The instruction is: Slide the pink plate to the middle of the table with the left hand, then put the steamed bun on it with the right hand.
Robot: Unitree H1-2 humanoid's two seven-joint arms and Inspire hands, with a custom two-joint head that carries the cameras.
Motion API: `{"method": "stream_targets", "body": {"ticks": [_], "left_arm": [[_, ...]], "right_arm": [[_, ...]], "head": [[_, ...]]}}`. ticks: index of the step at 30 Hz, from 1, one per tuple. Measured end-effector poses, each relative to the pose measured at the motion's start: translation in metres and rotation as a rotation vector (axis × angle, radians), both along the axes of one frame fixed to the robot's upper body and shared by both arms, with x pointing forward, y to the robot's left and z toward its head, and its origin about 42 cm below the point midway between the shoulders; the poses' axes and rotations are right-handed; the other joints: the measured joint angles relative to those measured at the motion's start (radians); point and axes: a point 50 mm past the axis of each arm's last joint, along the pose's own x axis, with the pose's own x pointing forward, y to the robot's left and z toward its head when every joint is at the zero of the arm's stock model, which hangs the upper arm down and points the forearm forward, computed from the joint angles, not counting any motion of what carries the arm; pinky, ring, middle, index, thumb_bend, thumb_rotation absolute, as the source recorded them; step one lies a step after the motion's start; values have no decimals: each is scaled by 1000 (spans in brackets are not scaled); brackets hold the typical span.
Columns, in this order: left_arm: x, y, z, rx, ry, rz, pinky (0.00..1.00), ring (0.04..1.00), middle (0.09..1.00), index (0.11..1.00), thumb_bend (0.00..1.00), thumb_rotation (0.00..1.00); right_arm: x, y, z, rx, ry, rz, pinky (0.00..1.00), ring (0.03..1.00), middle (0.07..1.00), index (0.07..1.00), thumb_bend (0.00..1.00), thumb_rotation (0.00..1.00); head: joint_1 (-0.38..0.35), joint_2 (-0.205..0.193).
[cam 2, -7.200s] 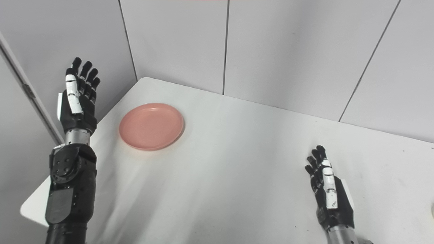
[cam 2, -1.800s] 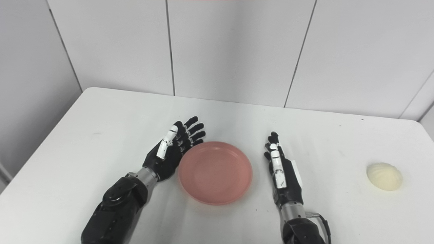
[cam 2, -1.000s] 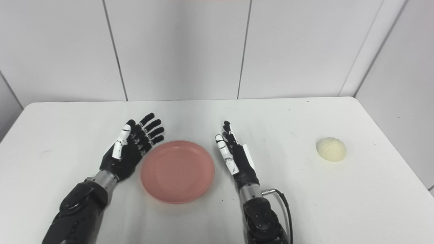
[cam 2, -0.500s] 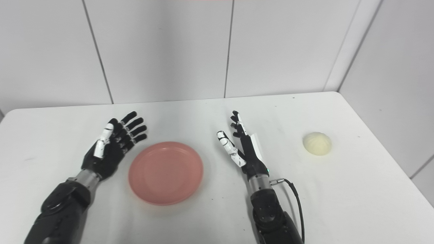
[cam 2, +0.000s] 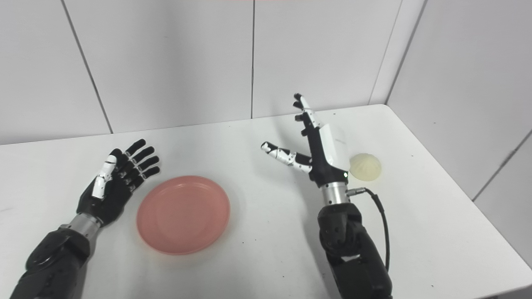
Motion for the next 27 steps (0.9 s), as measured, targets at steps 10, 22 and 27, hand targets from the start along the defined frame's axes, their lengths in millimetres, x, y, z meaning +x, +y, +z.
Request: {"method": "stream_targets", "body": {"ticks": [10, 22, 27], "left_arm": [[2, 0, -1, 0, -2, -6, 814, 840, 864, 857, 517, 855], [3, 1, -3, -2, 0, -13, 811, 839, 866, 860, 538, 852], [3, 1, -3, -2, -1, -21, 802, 831, 858, 854, 536, 832]], "right_arm": [[-7, -52, 18, -174, -8, -120, 728, 847, 898, 908, 809, 688], [-10, -102, 24, -313, 133, -289, 643, 791, 846, 810, 826, 612], [-9, -114, 14, -326, 247, -314, 651, 798, 847, 812, 837, 514]], "head": [[-6, 2], [-52, 6], [-54, 9]]}}
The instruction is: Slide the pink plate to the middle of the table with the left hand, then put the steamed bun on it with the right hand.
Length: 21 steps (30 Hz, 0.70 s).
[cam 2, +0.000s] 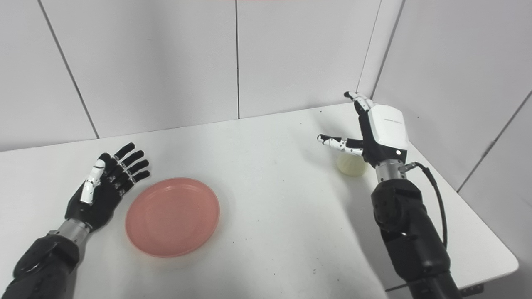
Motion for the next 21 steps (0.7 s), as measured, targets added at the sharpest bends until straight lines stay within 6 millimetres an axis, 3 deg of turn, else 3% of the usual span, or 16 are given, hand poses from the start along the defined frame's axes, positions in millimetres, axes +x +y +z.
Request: {"method": "stream_targets", "body": {"ticks": [9, 15, 21], "left_arm": [[0, 0, 0, -1, 0, 0, 798, 825, 854, 848, 534, 829], [0, 1, 0, -2, 0, -1, 798, 829, 860, 854, 540, 825], [0, 1, 0, -3, 0, -7, 797, 829, 859, 856, 541, 828]], "right_arm": [[4, -16, -32, 13, 138, -67, 683, 807, 837, 810, 816, 445], [7, -14, -35, 11, 152, -60, 691, 812, 837, 814, 808, 433], [16, -17, -44, 19, 193, -78, 681, 814, 841, 817, 822, 510]], "head": [[-11, 6], [-17, 9], [-21, 14]]}}
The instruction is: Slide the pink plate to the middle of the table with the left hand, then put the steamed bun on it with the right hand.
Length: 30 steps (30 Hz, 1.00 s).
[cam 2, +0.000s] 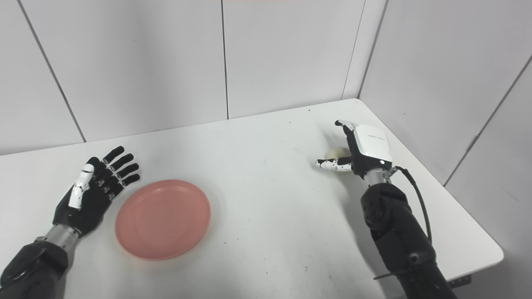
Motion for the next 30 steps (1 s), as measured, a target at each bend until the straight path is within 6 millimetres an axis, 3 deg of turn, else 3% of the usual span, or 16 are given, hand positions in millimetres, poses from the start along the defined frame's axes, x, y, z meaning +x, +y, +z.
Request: {"method": "stream_targets", "body": {"ticks": [19, 27, 30], "left_arm": [[0, 1, 0, -2, 2, -7, 795, 826, 857, 854, 537, 829], [0, 1, 1, -3, 3, -6, 793, 829, 859, 856, 540, 836], [0, 1, 1, -3, 3, -4, 795, 829, 859, 857, 538, 840]], "right_arm": [[11, -11, -21, 9, 85, -45, 674, 820, 853, 820, 841, 567], [15, -14, -21, 8, 85, -53, 676, 807, 834, 811, 816, 483], [16, -14, -21, 19, 73, -55, 637, 741, 784, 780, 781, 351]], "head": [[-5, 17], [-3, 21], [-3, 25]]}}
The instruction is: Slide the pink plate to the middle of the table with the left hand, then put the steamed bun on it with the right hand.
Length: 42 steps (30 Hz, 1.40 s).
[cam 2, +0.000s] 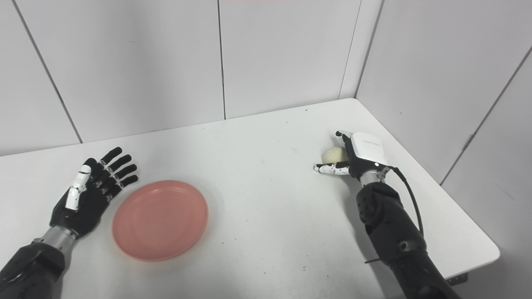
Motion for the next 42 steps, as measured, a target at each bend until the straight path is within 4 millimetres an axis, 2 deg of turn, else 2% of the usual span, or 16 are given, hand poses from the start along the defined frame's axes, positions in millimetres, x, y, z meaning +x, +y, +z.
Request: {"method": "stream_targets", "body": {"ticks": [1, 2, 6, 8, 17, 29, 34, 42], "left_arm": [[0, 0, 0, 0, 0, 0, 793, 828, 860, 857, 539, 840], [0, 0, 0, 0, 0, 0, 792, 828, 860, 858, 541, 840], [0, 0, 0, 0, 1, -1, 796, 829, 861, 857, 541, 838], [0, 0, 0, 0, 1, -2, 795, 829, 861, 856, 541, 839], [0, 0, 0, 0, 0, -2, 793, 832, 864, 858, 536, 845], [0, 0, 0, -1, 0, -2, 792, 829, 860, 854, 528, 834], [0, 0, 1, -1, 0, -3, 795, 831, 861, 857, 531, 837], [-1, 1, 1, 1, -2, -1, 799, 834, 862, 857, 525, 847]], "right_arm": [[1, 0, 1, 10, -10, -1, 534, 621, 678, 720, 746, 205], [2, 0, 2, 22, -21, 4, 438, 516, 580, 567, 591, 156], [10, 3, 11, 77, -63, 26, 356, 440, 505, 495, 518, 127], [12, 1, 11, 88, -62, 19, 338, 425, 452, 524, 522, 21], [11, -3, 11, 113, -61, 15, 373, 458, 451, 525, 523, 0], [11, -5, 11, 119, -55, 16, 341, 427, 438, 533, 521, 0], [10, -3, 13, 129, -62, 21, 363, 449, 452, 533, 520, 0], [-8, 10, 18, 125, -71, 78, 366, 442, 449, 530, 520, 0]], "head": [[0, 0], [0, 0], [0, 0], [0, 0], [-3, 3], [-2, 6], [2, 9], [11, 12]]}}
